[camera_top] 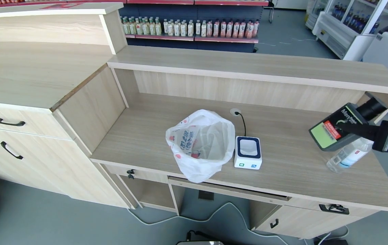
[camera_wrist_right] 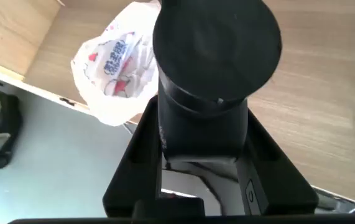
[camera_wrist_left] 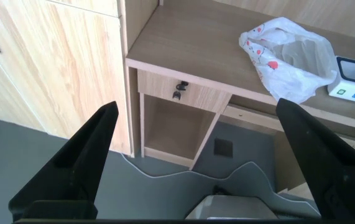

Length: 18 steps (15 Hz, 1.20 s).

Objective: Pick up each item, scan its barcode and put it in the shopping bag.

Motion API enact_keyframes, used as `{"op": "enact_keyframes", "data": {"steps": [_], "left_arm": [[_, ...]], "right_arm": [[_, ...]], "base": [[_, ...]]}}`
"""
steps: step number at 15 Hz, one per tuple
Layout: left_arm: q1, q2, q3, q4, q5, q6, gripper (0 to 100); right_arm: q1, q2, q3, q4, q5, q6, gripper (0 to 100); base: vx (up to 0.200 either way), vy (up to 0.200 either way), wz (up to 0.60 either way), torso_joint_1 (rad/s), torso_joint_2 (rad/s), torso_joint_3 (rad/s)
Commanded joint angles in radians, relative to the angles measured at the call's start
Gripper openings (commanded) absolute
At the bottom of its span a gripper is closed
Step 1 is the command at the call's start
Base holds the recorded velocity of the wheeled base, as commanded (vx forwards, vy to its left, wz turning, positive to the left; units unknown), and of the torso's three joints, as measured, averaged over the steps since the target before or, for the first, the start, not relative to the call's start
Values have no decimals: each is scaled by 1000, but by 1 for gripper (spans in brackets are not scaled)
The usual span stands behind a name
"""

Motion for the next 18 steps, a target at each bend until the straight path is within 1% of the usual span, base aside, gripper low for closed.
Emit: {"op": "enact_keyframes", "data": {"steps": [1, 2, 3, 4, 5, 7, 9, 11, 13, 18], "left_arm": [[0, 0, 1, 0, 0, 1, 100], [0, 0, 1, 0, 0, 0, 100], [0, 0, 1, 0, 0, 0, 100], [0, 0, 1, 0, 0, 0, 100], [0, 0, 1, 0, 0, 0, 100], [0, 0, 0, 0, 0, 0, 100], [0, 0, 0, 0, 0, 0, 100], [0, 0, 0, 0, 0, 0, 100], [0, 0, 0, 0, 0, 0, 100], [0, 0, 0, 0, 0, 0, 100]], "right_arm": [[33, 218, -48, -111, -51, 190, 0], [33, 247, -59, -121, -57, 260, 0], [34, 284, -82, -124, -61, 366, 0], [34, 304, -79, -124, -61, 386, 0], [37, 321, -68, -123, -59, 388, 0], [74, 358, -56, -138, -59, 384, 0], [99, 413, -54, -183, -61, 341, 0], [99, 433, -52, -199, -61, 318, 0], [100, 482, -63, -212, -59, 268, 0], [123, 551, -86, -267, -59, 223, 0]], "base": [[0, 0, 0, 0, 0, 0], [0, 0, 0, 0, 0, 0], [0, 0, 0, 0, 0, 0], [0, 0, 0, 0, 0, 0], [0, 0, 0, 0, 0, 0], [0, 0, 0, 0, 0, 0], [0, 0, 0, 0, 0, 0], [0, 0, 0, 0, 0, 0], [0, 0, 0, 0, 0, 0], [0, 0, 0, 0, 0, 0]]}}
